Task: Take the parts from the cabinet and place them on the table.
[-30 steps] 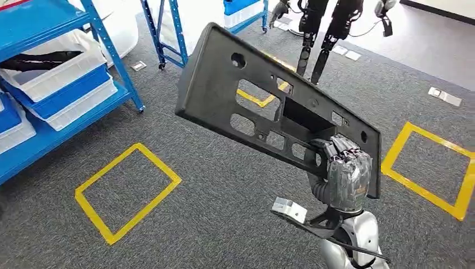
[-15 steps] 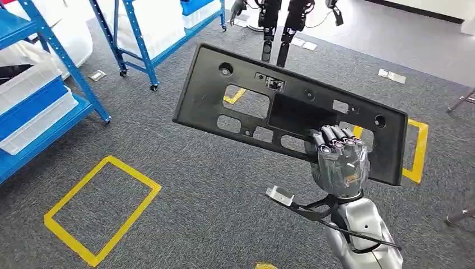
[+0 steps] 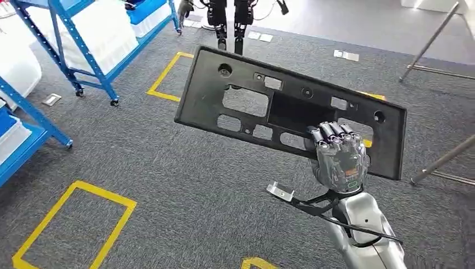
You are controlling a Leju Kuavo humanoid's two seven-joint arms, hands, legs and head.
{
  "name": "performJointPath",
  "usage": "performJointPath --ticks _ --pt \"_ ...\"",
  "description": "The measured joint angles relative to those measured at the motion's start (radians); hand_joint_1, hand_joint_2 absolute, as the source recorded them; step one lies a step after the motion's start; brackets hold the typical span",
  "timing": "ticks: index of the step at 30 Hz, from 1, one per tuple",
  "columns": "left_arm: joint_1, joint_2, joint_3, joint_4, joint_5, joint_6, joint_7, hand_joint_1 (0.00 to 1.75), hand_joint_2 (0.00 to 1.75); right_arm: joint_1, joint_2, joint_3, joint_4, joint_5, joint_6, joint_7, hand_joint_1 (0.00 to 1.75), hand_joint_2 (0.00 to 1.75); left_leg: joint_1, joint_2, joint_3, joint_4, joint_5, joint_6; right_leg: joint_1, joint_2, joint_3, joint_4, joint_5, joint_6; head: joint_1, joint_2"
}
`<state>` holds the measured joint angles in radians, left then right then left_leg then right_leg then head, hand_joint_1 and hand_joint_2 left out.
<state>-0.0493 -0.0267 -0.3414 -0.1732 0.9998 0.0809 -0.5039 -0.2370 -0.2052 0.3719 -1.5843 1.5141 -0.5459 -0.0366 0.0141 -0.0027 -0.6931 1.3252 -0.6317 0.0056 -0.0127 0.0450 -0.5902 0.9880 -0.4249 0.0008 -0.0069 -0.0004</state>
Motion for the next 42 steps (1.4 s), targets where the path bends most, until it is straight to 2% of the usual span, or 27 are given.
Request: performJointPath --ticks 2,3,4,5,8,9,10,11,13,15,16,18,19,20,21,24,26,27,29,31,33,34,35,37,39,41,42 --pt "0.000 0.003 0.000 0.000 0.001 -0.003 0.005 0.00 1.75 -0.007 -0.002 0.003 0.004 -0.012 0.010 0.000 1.75 1.75 0.000 -0.007 0.053 -0.129 0.090 0.008 0.001 0.029 0.003 0.002 0.000 0.000 0.000 0.000" --pt "-0.001 0.005 0.000 0.000 0.001 -0.004 0.008 0.00 1.75 -0.013 -0.003 0.006 0.005 -0.021 0.013 0.000 1.75 1.75 0.000 -0.030 0.096 -0.225 0.141 0.014 0.000 0.043 0.004 0.004 0.000 0.001 -0.001 0.000" --pt "-0.001 0.010 0.000 0.001 0.002 -0.005 0.013 0.00 1.75 -0.021 -0.006 0.011 0.005 -0.033 0.019 0.000 1.75 1.75 0.003 -0.086 0.125 -0.292 0.159 0.020 -0.001 0.054 0.001 0.006 0.000 0.002 0.000 0.000" --pt "0.000 0.011 0.000 0.002 0.003 -0.006 0.019 0.00 1.75 -0.032 -0.010 0.014 0.007 -0.045 0.026 0.000 1.75 1.75 0.006 -0.090 0.130 -0.311 0.155 0.018 0.009 0.066 -0.005 0.012 0.001 0.004 0.002 0.000" --pt "-0.006 0.017 0.000 0.002 0.004 -0.012 0.029 0.00 1.75 -0.040 -0.029 0.023 0.007 -0.090 0.027 -0.002 1.75 1.75 -0.009 -0.057 0.130 -0.309 0.159 0.024 0.000 0.097 -0.019 0.002 0.013 0.027 0.000 0.000" --pt "-0.006 0.016 -0.001 0.001 0.002 -0.019 0.028 0.00 1.75 -0.043 -0.038 0.025 0.008 -0.100 0.028 -0.003 1.75 1.75 0.001 -0.040 0.137 -0.328 0.170 0.037 0.004 0.085 -0.030 0.009 0.010 0.030 0.000 0.000" --pt "-0.007 0.018 -0.003 0.001 -0.003 -0.024 0.025 0.00 1.75 -0.045 -0.046 0.027 0.009 -0.108 0.027 -0.003 1.75 1.75 -0.002 -0.030 0.143 -0.335 0.174 0.041 0.005 0.019 -0.042 0.034 -0.004 0.030 0.001 0.000" --pt "-0.006 0.020 -0.005 0.001 -0.006 -0.024 0.023 0.00 1.75 -0.052 -0.052 0.030 0.012 -0.114 0.027 -0.002 1.75 1.75 -0.003 -0.015 0.142 -0.336 0.174 0.046 0.004 -0.016 -0.073 0.093 -0.037 0.028 0.010 0.000" --pt "-0.002 0.019 -0.008 0.001 -0.009 -0.027 0.021 0.00 1.75 -0.053 -0.060 0.034 0.016 -0.122 0.027 0.000 1.75 1.75 -0.006 0.013 0.141 -0.336 0.173 0.046 0.000 -0.030 -0.153 0.254 -0.100 0.029 0.010 0.000" --pt "-0.002 0.018 -0.010 0.001 -0.013 -0.031 0.019 0.00 1.75 -0.051 -0.068 0.040 0.023 -0.127 0.027 0.000 1.75 1.75 -0.006 0.041 0.138 -0.335 0.172 0.045 -0.003 -0.032 -0.191 0.331 -0.115 0.042 0.011 0.000" --pt "-0.002 0.018 -0.011 0.001 -0.016 -0.032 0.018 0.00 1.75 -0.052 -0.072 0.042 0.026 -0.132 0.027 0.000 1.75 1.75 -0.006 0.056 0.139 -0.335 0.170 0.043 -0.007 -0.036 -0.169 0.290 -0.094 0.054 0.011 0.000" --pt "-0.003 0.018 -0.019 0.001 -0.018 -0.035 0.016 0.00 1.75 -0.055 -0.078 0.044 0.029 -0.137 0.027 0.001 1.75 1.75 -0.005 0.079 0.144 -0.335 0.166 0.036 -0.016 -0.064 -0.067 0.109 -0.032 0.075 0.011 0.000" --pt "-0.004 0.019 -0.020 0.001 -0.019 -0.036 0.016 0.00 1.75 -0.057 -0.080 0.045 0.030 -0.137 0.026 0.002 1.75 1.75 -0.010 0.087 0.149 -0.332 0.161 0.029 -0.018 -0.118 -0.019 0.027 -0.011 0.078 0.012 0.000" --pt "-0.003 0.022 -0.022 0.001 -0.021 -0.036 0.017 0.00 1.75 -0.064 -0.082 0.047 0.031 -0.138 0.026 0.004 1.75 1.75 -0.018 0.098 0.150 -0.327 0.153 0.019 -0.002 -0.140 -0.005 0.008 -0.006 0.068 0.017 0.000" --pt "-0.003 0.023 -0.023 0.001 -0.026 -0.038 0.020 0.00 1.75 -0.064 -0.082 0.048 0.032 -0.140 0.026 0.009 1.75 1.75 -0.020 0.109 0.154 -0.328 0.151 0.016 -0.004 -0.119 -0.010 0.008 -0.002 0.053 0.011 0.000" --pt "-0.007 0.024 -0.025 0.001 -0.029 -0.057 0.036 0.00 1.75 -0.065 -0.093 0.048 0.035 -0.142 0.024 0.013 1.75 1.75 -0.009 0.141 0.159 -0.328 0.141 0.001 -0.009 -0.081 -0.012 0.007 0.001 0.033 0.010 0.000" --pt "-0.009 0.027 -0.031 0.000 -0.038 -0.075 0.037 0.00 1.75 -0.068 -0.096 0.048 0.036 -0.133 0.023 0.022 1.75 1.75 0.000 0.045 0.133 -0.256 0.087 -0.005 -0.012 -0.059 -0.011 0.006 0.003 0.018 0.006 0.000" --pt "-0.007 0.027 -0.036 0.000 -0.041 -0.079 0.037 0.00 1.75 -0.068 -0.095 0.049 0.039 -0.125 0.023 0.029 1.75 1.75 -0.001 0.019 0.093 -0.172 0.041 -0.005 -0.010 -0.048 -0.011 0.006 0.003 0.008 0.003 0.000" --pt "-0.002 0.026 -0.044 0.001 -0.047 -0.085 0.034 0.00 1.75 -0.066 -0.090 0.049 0.043 -0.112 0.023 0.035 1.75 1.75 -0.001 0.003 0.013 -0.016 -0.017 -0.003 -0.003 -0.019 -0.012 0.007 0.003 0.005 0.002 0.000" --pt "-0.003 0.024 -0.050 0.001 -0.049 -0.094 0.027 0.00 1.75 -0.065 -0.088 0.049 0.053 -0.100 0.022 0.039 1.75 1.75 -0.001 0.000 0.002 -0.019 0.019 0.005 0.001 0.011 -0.010 0.008 0.003 0.005 0.002 0.000" --pt "-0.004 0.024 -0.052 0.001 -0.051 -0.108 0.024 0.00 1.75 -0.067 -0.085 0.048 0.063 -0.093 0.022 0.039 1.75 1.75 -0.001 -0.013 0.070 -0.176 0.117 0.016 0.002 0.040 -0.006 0.009 0.003 0.006 0.002 0.000" --pt "-0.005 0.024 -0.053 0.001 -0.051 -0.110 0.024 0.00 1.75 -0.070 -0.085 0.047 0.067 -0.093 0.022 0.041 1.75 1.75 -0.001 -0.047 0.111 -0.265 0.160 0.021 0.002 0.053 -0.005 0.010 0.004 0.006 0.002 0.000" --pt "-0.005 0.026 -0.055 0.001 -0.052 -0.112 0.024 0.00 1.75 -0.075 -0.082 0.044 0.072 -0.093 0.022 0.043 1.75 1.75 0.002 -0.088 0.124 -0.294 0.149 0.023 0.007 0.063 -0.010 0.012 0.005 0.010 0.003 0.000" --pt "-0.004 0.025 -0.058 0.001 -0.057 -0.121 0.025 0.00 1.75 -0.086 -0.079 0.042 0.080 -0.092 0.021 0.045 1.75 1.75 -0.005 -0.064 0.123 -0.302 0.153 0.020 0.001 0.083 -0.023 0.013 0.012 0.020 0.001 0.000" --pt "-0.011 0.025 -0.063 0.000 -0.059 -0.127 0.027 0.00 1.75 -0.089 -0.079 0.038 0.090 -0.086 0.020 0.051 1.75 1.75 -0.009 -0.043 0.126 -0.309 0.160 0.029 0.003 0.106 -0.031 0.007 0.019 0.033 0.003 0.000" --pt "-0.023 0.025 -0.069 -0.001 -0.068 -0.131 0.032 0.00 1.75 -0.099 -0.081 0.028 0.103 -0.082 0.015 0.062 1.75 1.75 -0.005 -0.022 0.130 -0.326 0.173 0.043 0.006 0.012 -0.061 0.057 -0.011 0.031 0.005 0.000" --pt "-0.027 0.026 -0.069 -0.001 -0.069 -0.132 0.034 0.00 1.75 -0.108 -0.081 0.024 0.112 -0.078 0.012 0.065 1.75 1.75 -0.006 -0.008 0.130 -0.326 0.173 0.046 0.005 -0.016 -0.095 0.127 -0.045 0.028 0.011 0.000"
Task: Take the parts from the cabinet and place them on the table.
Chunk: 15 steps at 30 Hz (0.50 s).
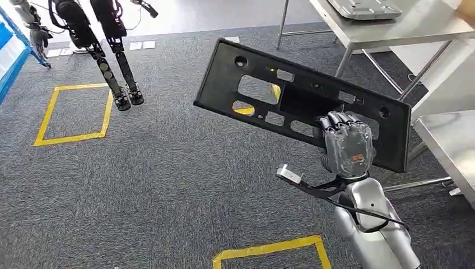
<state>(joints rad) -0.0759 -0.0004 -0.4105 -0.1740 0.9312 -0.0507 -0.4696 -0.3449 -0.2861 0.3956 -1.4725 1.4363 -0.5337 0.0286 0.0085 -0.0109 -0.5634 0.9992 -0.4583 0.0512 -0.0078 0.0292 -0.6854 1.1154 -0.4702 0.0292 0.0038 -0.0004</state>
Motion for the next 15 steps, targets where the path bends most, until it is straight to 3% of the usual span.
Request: performJointPath --ticks 2,3,4,5,6,7,8,9,10,12,13,14,15 --pt "0.000 0.001 -0.003 0.000 0.000 0.000 0.003 0.00 1.75 -0.002 0.000 -0.006 0.012 0.001 -0.009 0.005 1.75 1.75 -0.002 0.028 -0.002 0.000 -0.001 0.001 -0.002 -0.013 -0.075 0.158 -0.058 0.001 0.000 0.000" --pt "0.000 0.001 -0.004 0.000 0.000 0.000 0.004 0.00 1.75 -0.001 0.000 -0.007 0.019 0.001 -0.010 0.005 1.75 1.75 -0.002 0.043 -0.003 0.001 -0.001 0.000 -0.005 -0.015 -0.097 0.204 -0.067 0.008 0.002 0.000" --pt "0.000 0.000 -0.005 0.000 0.000 -0.001 0.005 0.00 1.75 -0.001 0.000 -0.008 0.027 0.003 -0.010 0.005 1.75 1.75 -0.002 0.057 -0.003 0.001 -0.002 0.000 -0.007 -0.017 -0.091 0.193 -0.058 0.017 0.000 0.000" --pt "-0.002 0.000 -0.006 0.000 -0.001 -0.003 0.005 0.00 1.75 -0.001 0.000 -0.008 0.031 0.004 -0.011 0.006 1.75 1.75 -0.001 0.071 -0.003 0.001 -0.003 -0.003 -0.011 -0.023 -0.057 0.135 -0.034 0.028 0.002 0.000" --pt "-0.005 0.000 -0.006 0.000 -0.002 -0.006 0.006 0.00 1.75 -0.002 0.000 -0.011 0.035 0.010 -0.013 0.010 1.75 1.75 0.000 0.084 -0.002 0.001 -0.005 -0.006 -0.015 -0.037 -0.004 0.041 -0.002 0.040 0.001 0.000" --pt "-0.008 0.000 -0.008 -0.001 -0.003 -0.007 0.010 0.00 1.75 -0.003 0.000 -0.014 0.038 0.017 -0.015 0.014 1.75 1.75 0.000 0.094 0.001 0.003 -0.008 -0.010 -0.021 -0.072 0.049 -0.055 0.025 0.048 0.001 0.000" --pt "-0.011 0.008 -0.008 -0.001 -0.005 -0.008 0.014 0.00 1.75 -0.007 0.000 -0.017 0.043 0.022 -0.019 0.020 1.75 1.75 -0.010 0.101 0.003 0.006 -0.013 -0.018 -0.018 -0.141 0.080 -0.113 0.032 0.046 0.007 0.000" --pt "-0.012 0.005 -0.010 -0.001 -0.009 -0.009 0.018 0.00 1.75 -0.013 0.000 -0.018 0.049 0.027 -0.023 0.025 1.75 1.75 -0.015 0.114 0.004 0.009 -0.019 -0.026 -0.002 -0.126 0.084 -0.111 0.040 0.035 0.008 0.000" --pt "-0.016 0.008 -0.012 -0.001 -0.010 -0.009 0.023 0.00 1.75 -0.017 0.002 -0.023 0.056 0.032 -0.027 0.032 1.75 1.75 -0.018 0.125 0.009 0.009 -0.020 -0.029 -0.007 -0.108 0.078 -0.109 0.042 0.024 -0.002 0.000" --pt "-0.025 0.007 -0.012 -0.005 -0.011 -0.009 0.031 0.00 1.75 -0.028 0.002 -0.040 0.078 0.044 -0.027 0.042 1.75 1.75 -0.013 0.152 0.013 0.008 -0.024 -0.034 -0.006 -0.081 0.074 -0.108 0.043 0.016 -0.001 0.000" --pt "-0.029 0.008 -0.012 -0.008 -0.012 -0.009 0.032 0.00 1.75 -0.036 0.002 -0.047 0.087 0.051 -0.027 0.046 1.75 1.75 -0.004 0.142 0.010 0.014 -0.033 -0.045 -0.024 -0.068 0.078 -0.111 0.047 0.004 -0.002 0.000" --pt "-0.035 0.008 -0.012 -0.009 -0.012 -0.009 0.034 0.00 1.75 -0.049 0.005 -0.055 0.095 0.059 -0.027 0.052 1.75 1.75 0.000 0.087 0.003 0.041 -0.054 -0.049 -0.021 -0.055 0.077 -0.110 0.048 0.001 -0.005 0.000" --pt "-0.035 0.008 -0.012 -0.009 -0.012 -0.007 0.037 0.00 1.75 -0.067 0.006 -0.062 0.110 0.067 -0.027 0.055 1.75 1.75 0.002 0.045 -0.024 0.104 -0.094 -0.048 -0.019 -0.044 0.077 -0.110 0.051 -0.015 -0.004 0.000"
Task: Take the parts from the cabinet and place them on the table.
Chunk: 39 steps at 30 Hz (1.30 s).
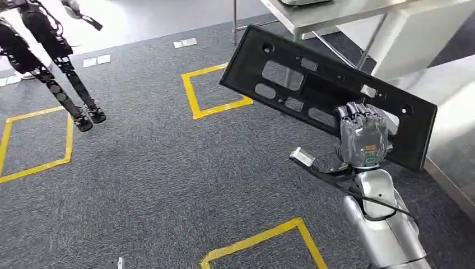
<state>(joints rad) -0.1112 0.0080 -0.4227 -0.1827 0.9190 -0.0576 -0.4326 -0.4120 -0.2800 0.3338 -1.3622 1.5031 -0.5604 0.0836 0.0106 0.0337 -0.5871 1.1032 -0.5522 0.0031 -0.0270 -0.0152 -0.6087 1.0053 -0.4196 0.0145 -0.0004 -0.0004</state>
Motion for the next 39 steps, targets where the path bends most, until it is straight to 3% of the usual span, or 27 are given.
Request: performJointPath --ticks 2,4,5,7,8,9,12,13,14,15,16,18,19,20,22,23,24,25,28,29,31,33,34,35,37,38,39 --pt "0.003 -0.002 0.000 0.000 0.000 0.001 0.008 0.00 1.75 -0.033 0.005 -0.010 0.043 0.016 0.001 0.013 1.75 1.75 0.000 -0.032 -0.085 0.174 -0.076 -0.001 0.005 0.032 -0.001 0.000 0.000 -0.005 -0.005 0.000" --pt "0.002 -0.003 0.000 0.000 0.000 0.004 0.011 0.00 1.75 -0.061 0.009 -0.022 0.087 0.022 0.001 0.015 1.75 1.75 0.000 -0.036 -0.127 0.233 -0.070 0.003 0.010 0.063 0.000 0.001 0.001 -0.006 -0.004 0.000" --pt "0.001 -0.003 0.000 0.000 0.000 0.004 0.013 0.00 1.75 -0.076 0.009 -0.028 0.113 0.023 0.001 0.017 1.75 1.75 0.000 -0.037 -0.117 0.195 -0.035 0.007 0.011 0.077 0.000 0.001 0.002 -0.008 -0.005 0.000" --pt "-0.004 -0.003 0.000 -0.002 0.000 0.004 0.018 0.00 1.75 -0.109 0.009 -0.039 0.158 0.022 0.002 0.028 1.75 1.75 0.000 -0.060 -0.044 0.023 0.067 0.017 0.011 0.105 0.000 0.004 0.003 -0.007 -0.005 0.000" --pt "-0.006 -0.001 0.000 -0.002 -0.001 0.003 0.018 0.00 1.75 -0.126 0.011 -0.048 0.182 0.023 0.002 0.038 1.75 1.75 0.005 -0.120 -0.014 -0.052 0.094 0.022 0.009 0.115 -0.002 0.005 0.003 -0.006 -0.004 0.000" --pt "-0.007 -0.001 0.000 -0.002 -0.002 0.003 0.020 0.00 1.75 -0.152 0.013 -0.054 0.213 0.027 0.002 0.046 1.75 1.75 0.008 -0.138 -0.005 -0.071 0.087 0.022 0.019 0.127 -0.008 0.009 0.006 0.000 -0.003 0.000" --pt "-0.013 -0.003 0.000 -0.006 -0.008 0.001 0.024 0.00 1.75 -0.205 0.007 -0.082 0.312 0.042 -0.002 0.065 1.75 1.75 -0.008 -0.102 -0.006 -0.071 0.092 0.030 0.008 0.159 -0.020 -0.003 0.019 0.024 -0.005 0.000" --pt "-0.015 -0.006 0.000 -0.008 -0.010 0.000 0.026 0.00 1.75 -0.221 0.003 -0.093 0.342 0.045 -0.003 0.068 1.75 1.75 -0.002 -0.088 0.000 -0.088 0.102 0.040 0.017 0.165 -0.026 -0.006 0.022 0.031 -0.003 0.000" --pt "-0.019 -0.006 0.001 -0.009 -0.011 0.000 0.026 0.00 1.75 -0.235 -0.002 -0.105 0.378 0.051 -0.009 0.069 1.75 1.75 -0.001 -0.076 0.005 -0.101 0.112 0.046 0.013 0.099 -0.040 0.020 0.007 0.027 -0.003 0.000" --pt "-0.019 -0.007 0.001 -0.009 -0.012 0.000 0.027 0.00 1.75 -0.246 -0.005 -0.110 0.392 0.051 -0.012 0.071 1.75 1.75 -0.001 -0.070 0.005 -0.104 0.113 0.051 0.015 0.072 -0.053 0.043 -0.007 0.026 -0.002 0.000" --pt "-0.019 -0.007 0.001 -0.009 -0.014 0.000 0.028 0.00 1.75 -0.268 -0.004 -0.119 0.432 0.051 -0.018 0.074 1.75 1.75 -0.002 -0.049 0.004 -0.105 0.114 0.052 0.014 0.036 -0.106 0.148 -0.056 0.023 0.009 0.000" --pt "-0.018 -0.008 0.001 -0.009 -0.016 0.000 0.029 0.00 1.75 -0.273 -0.005 -0.128 0.470 0.051 -0.027 0.075 1.75 1.75 -0.002 -0.019 0.002 -0.105 0.113 0.052 0.013 0.029 -0.177 0.296 -0.104 0.028 0.010 0.000" --pt "-0.018 -0.009 0.001 -0.009 -0.017 0.000 0.030 0.00 1.75 -0.273 -0.006 -0.131 0.485 0.051 -0.029 0.076 1.75 1.75 -0.002 -0.006 0.002 -0.105 0.112 0.052 0.011 0.028 -0.185 0.314 -0.103 0.036 0.010 0.000" --pt "-0.019 -0.010 0.001 -0.009 -0.018 0.000 0.030 0.00 1.75 -0.273 -0.006 -0.133 0.497 0.051 -0.029 0.076 1.75 1.75 -0.001 0.007 0.002 -0.104 0.110 0.050 0.008 0.025 -0.168 0.281 -0.088 0.046 0.010 0.000" --pt "-0.020 -0.012 0.001 -0.010 -0.020 -0.002 0.030 0.00 1.75 -0.275 -0.007 -0.140 0.511 0.058 -0.029 0.079 1.75 1.75 0.000 0.035 0.004 -0.102 0.106 0.043 -0.001 -0.005 -0.074 0.105 -0.024 0.069 0.010 0.000" --pt "-0.022 -0.012 0.001 -0.011 -0.021 -0.002 0.032 0.00 1.75 -0.277 -0.008 -0.143 0.515 0.061 -0.029 0.080 1.75 1.75 -0.002 0.044 0.005 -0.098 0.101 0.035 -0.002 -0.058 -0.022 0.012 0.003 0.077 0.011 0.000" --pt "-0.023 -0.008 0.001 -0.011 -0.023 -0.003 0.035 0.00 1.75 -0.279 -0.008 -0.147 0.520 0.062 -0.030 0.085 1.75 1.75 -0.014 0.053 0.005 -0.093 0.094 0.027 0.010 -0.095 -0.009 -0.001 0.008 0.067 0.014 0.000" --pt "-0.025 -0.009 0.001 -0.012 -0.029 -0.004 0.036 0.00 1.75 -0.276 -0.008 -0.150 0.524 0.063 -0.030 0.086 1.75 1.75 -0.016 0.063 0.010 -0.092 0.091 0.023 0.015 -0.067 -0.015 -0.004 0.012 0.051 0.011 0.000" --pt "-0.029 -0.009 0.001 -0.015 -0.032 -0.008 0.039 0.00 1.75 -0.261 -0.019 -0.164 0.530 0.065 -0.029 0.086 1.75 1.75 -0.013 0.098 0.016 -0.093 0.082 0.014 0.003 -0.031 -0.016 -0.003 0.014 0.031 0.009 0.000" --pt "-0.031 -0.007 0.001 -0.016 -0.033 -0.009 0.039 0.00 1.75 -0.257 -0.021 -0.167 0.530 0.066 -0.029 0.086 1.75 1.75 -0.004 0.075 0.012 -0.082 0.070 0.006 -0.004 -0.019 -0.015 -0.004 0.016 0.025 0.008 0.000" --pt "-0.030 -0.007 0.001 -0.016 -0.034 -0.011 0.040 0.00 1.75 -0.259 -0.021 -0.170 0.530 0.066 -0.029 0.086 1.75 1.75 0.001 -0.012 -0.041 0.047 -0.010 0.002 -0.002 0.006 -0.015 -0.004 0.017 0.005 0.004 0.000" --pt "-0.027 -0.007 0.000 -0.016 -0.036 -0.011 0.040 0.00 1.75 -0.255 -0.017 -0.171 0.531 0.066 -0.028 0.086 1.75 1.75 0.000 -0.033 -0.124 0.210 -0.074 0.000 0.002 0.037 -0.016 -0.003 0.018 0.001 0.003 0.000" --pt "-0.027 -0.007 0.000 -0.016 -0.037 -0.011 0.040 0.00 1.75 -0.250 -0.017 -0.171 0.532 0.067 -0.027 0.085 1.75 1.75 0.000 -0.034 -0.146 0.244 -0.073 0.001 0.004 0.052 -0.015 -0.003 0.018 0.001 0.003 0.000" --pt "-0.027 -0.007 0.000 -0.016 -0.038 -0.011 0.040 0.00 1.75 -0.248 -0.016 -0.171 0.532 0.068 -0.027 0.084 1.75 1.75 0.000 -0.036 -0.145 0.226 -0.047 0.006 0.006 0.068 -0.015 -0.002 0.018 0.001 0.003 0.000" --pt "-0.028 -0.007 0.000 -0.016 -0.039 -0.011 0.040 0.00 1.75 -0.247 -0.017 -0.171 0.532 0.069 -0.025 0.084 1.75 1.75 -0.001 -0.050 -0.080 0.072 0.051 0.020 0.007 0.099 -0.014 0.000 0.018 0.001 0.003 0.000" --pt "-0.028 -0.006 0.000 -0.016 -0.040 -0.011 0.040 0.00 1.75 -0.247 -0.016 -0.171 0.532 0.069 -0.024 0.085 1.75 1.75 0.000 -0.083 -0.040 -0.018 0.093 0.028 0.006 0.111 -0.014 0.000 0.018 0.001 0.003 0.000" --pt "-0.028 -0.004 0.000 -0.016 -0.041 -0.012 0.040 0.00 1.75 -0.246 -0.016 -0.171 0.532 0.069 -0.021 0.086 1.75 1.75 0.002 -0.140 -0.016 -0.067 0.096 0.037 0.007 0.122 -0.017 0.002 0.019 0.003 0.004 0.000"
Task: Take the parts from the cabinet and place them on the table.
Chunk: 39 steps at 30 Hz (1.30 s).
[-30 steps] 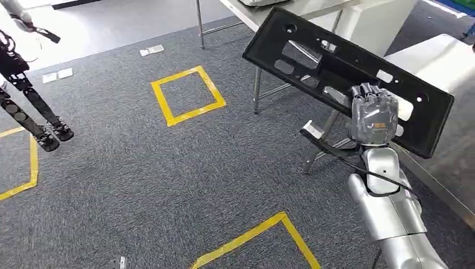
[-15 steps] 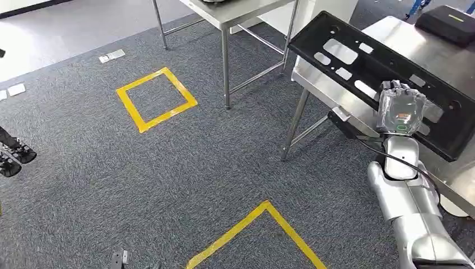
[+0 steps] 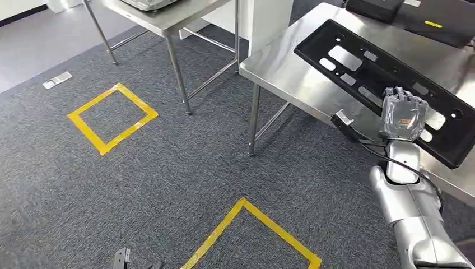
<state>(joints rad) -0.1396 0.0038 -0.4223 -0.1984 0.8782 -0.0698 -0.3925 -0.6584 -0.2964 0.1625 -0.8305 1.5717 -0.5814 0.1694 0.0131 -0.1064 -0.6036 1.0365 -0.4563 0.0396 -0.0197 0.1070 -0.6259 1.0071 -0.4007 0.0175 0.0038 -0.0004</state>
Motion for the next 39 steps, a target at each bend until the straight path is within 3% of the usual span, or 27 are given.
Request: performJointPath --ticks 2,4,5,6,7,9,10,12,14,15,16,17,19,20,21,22,23,25,26,28,30,31,34,35,36,37,39 --pt "0.000 0.000 0.000 0.000 -0.004 -0.003 0.000 0.00 1.75 0.005 -0.003 -0.002 0.000 0.000 0.010 0.002 1.75 1.75 -0.009 0.035 0.003 -0.006 0.002 -0.004 -0.002 0.020 -0.006 -0.001 0.005 0.009 -0.002 0.000" --pt "-0.004 -0.002 0.000 -0.002 -0.009 -0.004 -0.003 0.00 1.75 0.019 -0.013 -0.004 -0.003 0.000 0.010 0.002 1.75 1.75 -0.011 0.054 0.010 -0.016 0.007 0.003 0.000 0.042 -0.011 -0.011 0.012 0.024 -0.001 0.000" --pt "-0.006 -0.002 0.000 -0.002 -0.009 -0.004 -0.003 0.00 1.75 0.022 -0.018 -0.004 -0.005 0.000 0.010 0.000 1.75 1.75 -0.001 0.069 0.015 -0.035 0.019 0.011 0.003 0.015 -0.019 0.000 0.007 0.025 0.001 0.000" --pt "-0.007 -0.003 0.001 -0.002 -0.009 -0.004 -0.005 0.00 1.75 0.024 -0.023 -0.007 -0.005 -0.001 0.011 0.000 1.75 1.75 -0.005 0.077 0.020 -0.042 0.022 0.017 0.007 -0.046 -0.036 0.028 -0.011 0.025 0.000 0.000" --pt "-0.007 -0.003 0.001 -0.002 -0.009 -0.005 -0.006 0.00 1.75 0.022 -0.021 -0.008 -0.006 -0.002 0.015 -0.002 1.75 1.75 -0.006 0.090 0.019 -0.043 0.024 0.020 0.006 -0.078 -0.067 0.093 -0.047 0.020 0.010 0.000" --pt "0.000 -0.005 0.000 -0.002 -0.009 -0.006 -0.007 0.00 1.75 0.027 -0.019 -0.009 -0.007 -0.002 0.023 -0.008 1.75 1.75 -0.006 0.119 0.017 -0.043 0.023 0.020 0.006 -0.092 -0.146 0.262 -0.112 0.021 0.010 0.000" --pt "0.001 -0.005 0.001 -0.001 -0.008 -0.006 -0.009 0.00 1.75 0.032 -0.017 -0.009 -0.007 -0.002 0.024 -0.010 1.75 1.75 -0.006 0.134 0.016 -0.042 0.022 0.020 0.003 -0.093 -0.170 0.314 -0.123 0.028 0.011 0.000" --pt "0.002 -0.008 0.001 -0.002 -0.005 -0.007 -0.016 0.00 1.75 0.037 -0.016 -0.009 -0.007 -0.002 0.028 -0.011 1.75 1.75 -0.004 0.158 0.017 -0.042 0.020 0.016 -0.005 -0.102 -0.138 0.258 -0.094 0.051 0.011 0.000" --pt "0.002 -0.012 0.001 -0.002 -0.003 -0.009 -0.023 0.00 1.75 0.033 -0.016 -0.009 -0.010 -0.002 0.031 -0.011 1.75 1.75 -0.001 0.181 0.018 -0.037 0.014 0.007 -0.015 -0.145 -0.034 0.068 -0.029 0.075 0.011 0.000" --pt "0.002 -0.011 0.001 -0.001 -0.003 -0.011 -0.025 0.00 1.75 0.029 -0.014 -0.009 -0.013 -0.002 0.038 -0.010 1.75 1.75 -0.008 0.193 0.017 -0.030 0.009 -0.002 -0.012 -0.205 0.003 -0.007 -0.018 0.074 0.014 0.000" --pt "0.004 -0.012 0.001 -0.001 -0.003 -0.011 -0.027 0.00 1.75 0.026 -0.011 -0.008 -0.016 -0.002 0.047 -0.010 1.75 1.75 -0.013 0.203 0.017 -0.024 0.001 -0.012 0.003 -0.195 0.010 -0.004 -0.009 0.059 0.014 0.000" --pt "0.004 -0.012 0.001 -0.001 -0.005 -0.011 -0.028 0.00 1.75 0.029 -0.009 -0.008 -0.019 -0.002 0.052 -0.008 1.75 1.75 -0.015 0.214 0.021 -0.024 -0.002 -0.016 0.000 -0.178 0.004 -0.004 -0.008 0.044 0.008 0.000" --pt "0.004 -0.013 0.001 -0.001 -0.006 -0.011 -0.028 0.00 1.75 0.037 -0.010 -0.008 -0.019 -0.002 0.060 -0.008 1.75 1.75 -0.011 0.237 0.027 -0.026 -0.004 -0.022 0.004 -0.155 -0.001 0.001 -0.009 0.031 0.007 0.000" --pt "0.004 -0.013 0.001 -0.002 -0.008 -0.011 -0.029 0.00 1.75 0.039 -0.010 -0.008 -0.021 -0.002 0.060 -0.007 1.75 1.75 -0.006 0.236 0.023 -0.022 -0.011 -0.030 -0.011 -0.141 0.003 -0.003 -0.004 0.018 0.006 0.000" --pt "0.003 -0.012 0.001 -0.002 -0.009 -0.011 -0.029 0.00 1.75 0.040 -0.010 -0.008 -0.026 -0.002 0.060 -0.006 1.75 1.75 0.000 0.176 0.018 0.002 -0.033 -0.036 -0.011 -0.127 0.002 -0.002 -0.003 0.014 0.002 0.000" --pt "0.004 -0.012 0.001 -0.002 -0.009 -0.011 -0.029 0.00 1.75 0.039 -0.010 -0.008 -0.027 -0.002 0.061 -0.005 1.75 1.75 0.003 0.136 -0.005 0.057 -0.072 -0.037 -0.012 -0.120 0.002 -0.002 -0.001 0.002 0.002 0.000" --pt "0.008 -0.013 0.001 -0.001 -0.009 -0.011 -0.029 0.00 1.75 0.040 -0.005 -0.006 -0.028 -0.002 0.062 -0.004 1.75 1.75 0.003 0.115 -0.043 0.143 -0.117 -0.039 -0.010 -0.108 0.001 -0.002 -0.001 -0.003 -0.002 0.000" --pt "0.015 -0.013 0.000 -0.001 -0.011 -0.014 -0.029 0.00 1.75 0.048 0.000 -0.004 -0.028 -0.001 0.070 -0.002 1.75 1.75 0.002 0.106 -0.117 0.287 -0.166 -0.040 -0.003 -0.077 0.001 -0.002 -0.001 -0.003 -0.002 0.000" --pt "0.017 -0.013 0.000 -0.001 -0.012 -0.016 -0.029 0.00 1.75 0.053 0.001 -0.003 -0.028 0.000 0.074 -0.002 1.75 1.75 0.002 0.106 -0.128 0.298 -0.155 -0.037 -0.001 -0.063 0.002 -0.001 -0.001 -0.003 -0.002 0.000" --pt "0.018 -0.013 0.001 -0.001 -0.015 -0.021 -0.033 0.00 1.75 0.060 0.002 -0.001 -0.030 0.000 0.079 0.000 1.75 1.75 0.001 0.099 -0.084 0.184 -0.073 -0.024 0.002 -0.032 0.002 0.001 -0.001 -0.003 -0.002 0.000" --pt "0.018 -0.012 0.000 -0.001 -0.021 -0.024 -0.042 0.00 1.75 0.063 0.002 0.000 -0.041 0.000 0.082 0.000 1.75 1.75 -0.002 0.064 -0.003 0.008 0.008 -0.002 0.003 -0.019 0.002 0.002 -0.001 -0.003 -0.002 0.000" --pt "0.018 -0.011 0.000 0.000 -0.021 -0.032 -0.049 0.00 1.75 0.066 0.004 0.000 -0.047 0.000 0.083 -0.005 1.75 1.75 -0.004 0.071 0.003 -0.005 0.000 -0.002 0.013 -0.011 0.000 0.005 0.000 0.000 -0.001 0.000" --pt "0.018 -0.013 0.001 0.000 -0.022 -0.049 -0.064 0.00 1.75 0.078 0.000 0.000 -0.062 0.000 0.093 -0.029 1.75 1.75 -0.013 0.083 0.005 -0.008 -0.004 0.004 0.004 0.000 -0.002 -0.004 0.001 0.010 -0.002 0.000" --pt "0.018 -0.019 0.001 -0.001 -0.022 -0.054 -0.067 0.00 1.75 0.082 -0.001 0.001 -0.071 0.000 0.093 -0.036 1.75 1.75 -0.007 0.088 0.015 -0.023 0.002 0.011 0.021 0.003 -0.003 -0.007 -0.001 0.018 -0.001 0.000" --pt "0.018 -0.018 0.002 -0.002 -0.022 -0.058 -0.071 0.00 1.75 0.086 -0.002 0.002 -0.078 0.002 0.095 -0.040 1.75 1.75 -0.004 0.091 0.024 -0.038 0.011 0.013 0.012 -0.038 -0.013 0.013 -0.004 0.016 -0.001 0.000" --pt "0.020 -0.018 0.003 -0.001 -0.019 -0.061 -0.075 0.00 1.75 0.082 -0.004 0.005 -0.081 0.002 0.097 -0.043 1.75 1.75 -0.004 0.092 0.027 -0.044 0.010 0.022 0.017 -0.069 -0.036 0.057 -0.028 0.011 0.002 0.000" --pt "0.031 -0.020 0.009 -0.001 -0.011 -0.065 -0.078 0.00 1.75 0.075 0.002 0.014 -0.082 0.000 0.102 -0.044 1.75 1.75 -0.004 0.100 0.031 -0.043 0.009 0.025 0.009 -0.089 -0.121 0.223 -0.091 0.008 0.007 0.000"
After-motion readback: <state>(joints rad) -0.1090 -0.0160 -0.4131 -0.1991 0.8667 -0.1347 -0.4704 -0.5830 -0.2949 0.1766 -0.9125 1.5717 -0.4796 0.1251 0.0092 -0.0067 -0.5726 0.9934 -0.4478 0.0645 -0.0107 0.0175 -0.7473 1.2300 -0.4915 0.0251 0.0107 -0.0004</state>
